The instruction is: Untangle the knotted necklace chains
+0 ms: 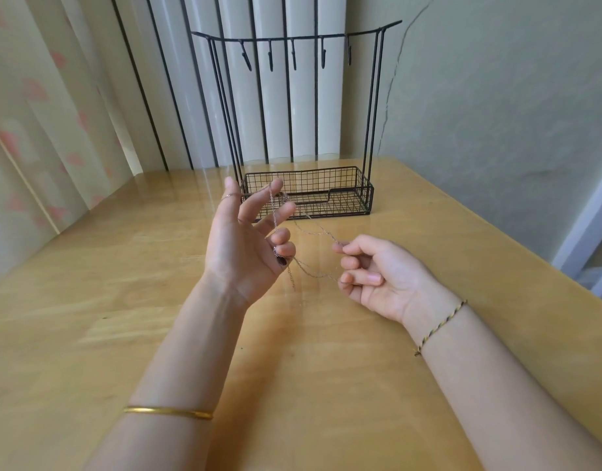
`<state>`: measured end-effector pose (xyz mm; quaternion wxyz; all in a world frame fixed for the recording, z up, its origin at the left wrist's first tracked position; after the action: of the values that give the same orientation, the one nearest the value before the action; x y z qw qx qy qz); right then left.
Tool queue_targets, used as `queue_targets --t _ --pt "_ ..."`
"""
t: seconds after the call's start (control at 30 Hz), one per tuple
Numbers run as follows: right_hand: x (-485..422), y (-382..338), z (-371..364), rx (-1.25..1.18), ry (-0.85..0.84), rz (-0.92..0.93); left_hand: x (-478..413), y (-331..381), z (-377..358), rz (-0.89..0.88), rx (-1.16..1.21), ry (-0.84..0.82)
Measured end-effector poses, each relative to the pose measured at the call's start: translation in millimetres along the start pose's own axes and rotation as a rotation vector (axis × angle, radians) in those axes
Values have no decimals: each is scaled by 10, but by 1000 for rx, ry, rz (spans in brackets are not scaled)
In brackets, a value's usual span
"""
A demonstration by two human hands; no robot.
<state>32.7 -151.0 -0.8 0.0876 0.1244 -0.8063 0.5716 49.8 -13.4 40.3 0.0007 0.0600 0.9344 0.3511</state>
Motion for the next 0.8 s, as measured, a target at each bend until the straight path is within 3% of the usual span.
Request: queue_targets --t 0.27,0.8 --pt "55 -224 106 87 152 230 -9 -21 122 -10 35 77" --pt "151 -417 94 100 152 412 -11 -71 149 1 18 120"
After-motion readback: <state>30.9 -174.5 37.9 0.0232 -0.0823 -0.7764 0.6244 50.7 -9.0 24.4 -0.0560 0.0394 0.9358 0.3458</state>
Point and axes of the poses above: each hand's wrist, its own x-axis away from the middle knuckle, its own z-axis out of the back of the hand, y = z × x, the point moved 10 cm from there along -x, towards the middle knuckle, and after that the axes turned 10 degrees about x, right-handed, at the moved point
